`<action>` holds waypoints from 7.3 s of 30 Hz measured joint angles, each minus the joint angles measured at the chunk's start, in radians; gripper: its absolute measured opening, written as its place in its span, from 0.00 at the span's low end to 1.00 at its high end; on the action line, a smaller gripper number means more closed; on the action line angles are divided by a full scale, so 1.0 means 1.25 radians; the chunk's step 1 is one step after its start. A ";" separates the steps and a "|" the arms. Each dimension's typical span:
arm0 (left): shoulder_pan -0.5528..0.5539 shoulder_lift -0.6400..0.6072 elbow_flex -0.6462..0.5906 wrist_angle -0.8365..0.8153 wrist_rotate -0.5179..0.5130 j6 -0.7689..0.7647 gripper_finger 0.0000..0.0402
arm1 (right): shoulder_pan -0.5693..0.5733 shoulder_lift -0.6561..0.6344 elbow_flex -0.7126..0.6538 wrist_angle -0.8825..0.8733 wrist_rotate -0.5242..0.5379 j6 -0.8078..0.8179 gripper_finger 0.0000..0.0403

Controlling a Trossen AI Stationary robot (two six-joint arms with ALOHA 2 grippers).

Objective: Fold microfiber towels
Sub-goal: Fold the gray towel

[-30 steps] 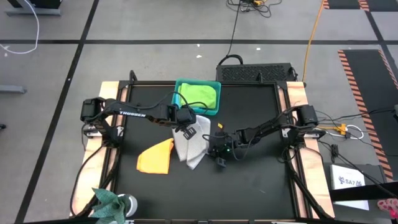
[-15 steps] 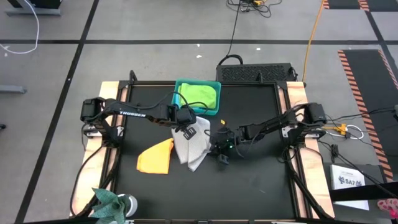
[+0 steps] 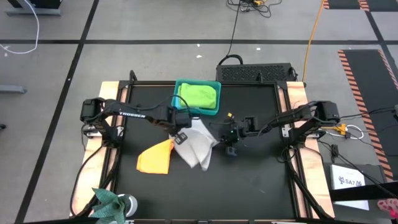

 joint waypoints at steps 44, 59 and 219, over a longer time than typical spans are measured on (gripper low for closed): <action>-0.014 0.000 0.000 0.330 -0.005 0.070 0.34 | -0.154 -0.425 0.000 -0.050 0.043 -0.081 0.00; -0.186 0.076 -0.055 0.515 0.056 -0.155 0.42 | -0.190 -0.425 0.000 -0.070 0.038 -0.130 0.00; -0.278 0.104 -0.055 0.664 -0.155 -0.030 0.00 | -0.190 -0.425 0.000 -0.133 0.017 -0.154 0.00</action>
